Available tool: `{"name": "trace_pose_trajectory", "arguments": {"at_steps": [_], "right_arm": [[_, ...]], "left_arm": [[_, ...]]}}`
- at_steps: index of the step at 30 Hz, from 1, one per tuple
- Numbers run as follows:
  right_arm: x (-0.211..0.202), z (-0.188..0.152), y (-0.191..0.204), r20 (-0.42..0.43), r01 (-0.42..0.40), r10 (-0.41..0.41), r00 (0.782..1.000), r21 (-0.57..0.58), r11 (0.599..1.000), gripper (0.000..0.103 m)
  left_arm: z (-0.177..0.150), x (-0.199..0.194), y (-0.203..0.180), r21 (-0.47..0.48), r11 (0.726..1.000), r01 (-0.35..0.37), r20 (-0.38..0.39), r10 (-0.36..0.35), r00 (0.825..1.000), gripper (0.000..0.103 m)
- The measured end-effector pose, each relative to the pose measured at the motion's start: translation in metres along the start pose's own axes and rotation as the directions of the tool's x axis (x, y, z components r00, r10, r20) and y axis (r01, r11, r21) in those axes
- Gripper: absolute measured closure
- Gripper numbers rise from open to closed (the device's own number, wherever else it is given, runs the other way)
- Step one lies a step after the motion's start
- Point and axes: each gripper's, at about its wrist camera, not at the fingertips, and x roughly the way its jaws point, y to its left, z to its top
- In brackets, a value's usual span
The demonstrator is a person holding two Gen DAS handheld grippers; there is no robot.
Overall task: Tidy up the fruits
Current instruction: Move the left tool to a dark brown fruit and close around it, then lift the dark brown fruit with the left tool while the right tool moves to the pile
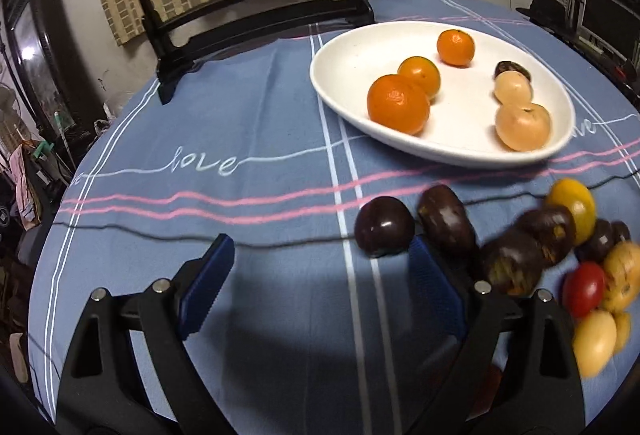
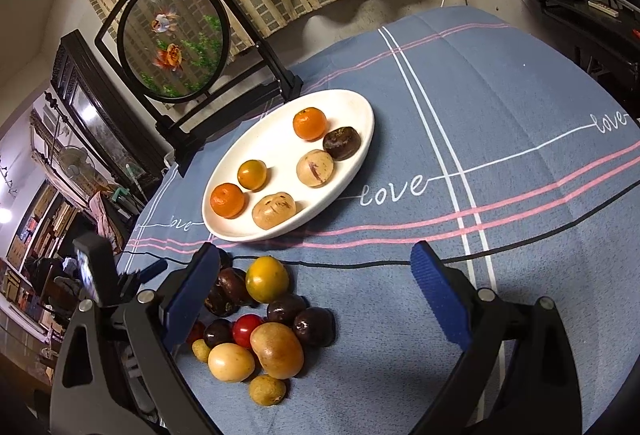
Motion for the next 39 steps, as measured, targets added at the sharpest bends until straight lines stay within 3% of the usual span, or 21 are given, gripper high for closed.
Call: {"name": "trace_pose_trajectory", "arguments": {"at_steps": [6,10,14,18,24,29,39], "right_arm": [[0.007,-0.002,-0.001,-0.032,0.008,-0.008,0.999,0.003,1.000,0.007],[0.008,-0.004,0.001,-0.042,0.006,-0.007,0.999,-0.006,1.000,0.007],[0.007,-0.004,0.003,-0.037,-0.002,0.002,0.999,-0.010,1.000,0.007],[0.005,-0.004,0.003,-0.024,-0.003,0.003,1.000,-0.015,1.000,0.007],[0.010,-0.006,0.006,-0.037,0.000,-0.001,0.999,-0.039,0.999,0.007],[0.013,-0.007,0.007,-0.045,0.012,-0.015,0.999,-0.056,0.998,0.007],[0.021,-0.011,0.010,-0.065,0.025,-0.031,0.997,-0.088,0.996,0.007]], "left_arm": [[0.006,0.005,0.019,-0.050,0.998,-0.026,0.010,0.027,1.000,0.012],[0.004,0.000,0.036,-0.095,0.991,-0.094,0.021,0.097,0.995,0.012],[0.005,-0.002,0.039,-0.118,0.993,-0.023,0.039,0.028,0.999,0.012],[0.009,0.005,0.028,-0.077,0.997,-0.010,0.039,0.013,0.999,0.014],[0.019,0.017,0.037,-0.150,0.987,0.058,0.026,-0.055,0.998,0.017],[0.023,0.027,0.033,-0.155,0.980,0.127,-0.002,-0.129,0.992,0.043],[0.035,0.043,0.024,-0.139,0.978,0.158,-0.027,-0.163,0.986,0.045]]}}
